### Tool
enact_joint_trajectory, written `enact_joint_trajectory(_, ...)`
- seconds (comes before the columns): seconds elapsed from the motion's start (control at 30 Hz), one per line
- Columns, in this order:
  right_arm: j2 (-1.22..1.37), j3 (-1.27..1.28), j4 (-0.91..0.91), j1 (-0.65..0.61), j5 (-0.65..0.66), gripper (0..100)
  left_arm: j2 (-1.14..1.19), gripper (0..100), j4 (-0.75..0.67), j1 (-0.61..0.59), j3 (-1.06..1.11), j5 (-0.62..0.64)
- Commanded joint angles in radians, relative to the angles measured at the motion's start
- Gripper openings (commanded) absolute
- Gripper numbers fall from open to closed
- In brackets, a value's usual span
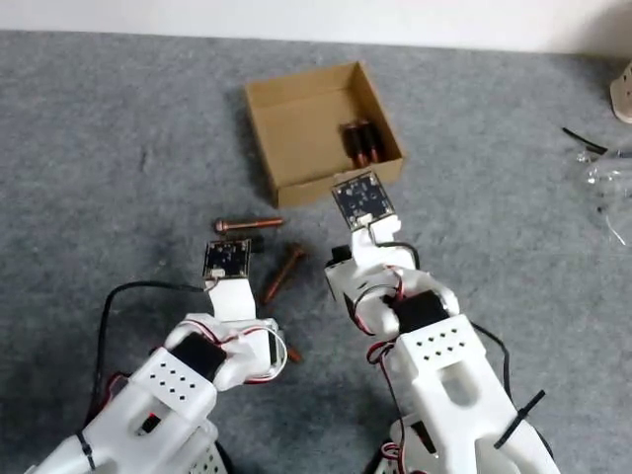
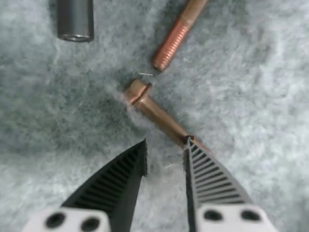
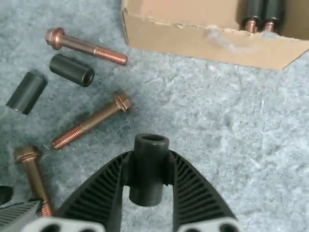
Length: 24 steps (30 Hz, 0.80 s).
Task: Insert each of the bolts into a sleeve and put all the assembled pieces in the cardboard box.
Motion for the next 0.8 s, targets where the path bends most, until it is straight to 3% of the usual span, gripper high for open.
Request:
enact_joint_trajectory(0.0, -0.035, -0.005, -0.033, 0.018, 0.014, 0.4, 0.001, 13, -0.044, -0.015, 0.002, 0.009)
enact_joint_trajectory(0.77, -0.035, -0.005, -0.033, 0.018, 0.014, 0.4, 0.007, 13, -0.075, -0.015, 0.024, 0.087)
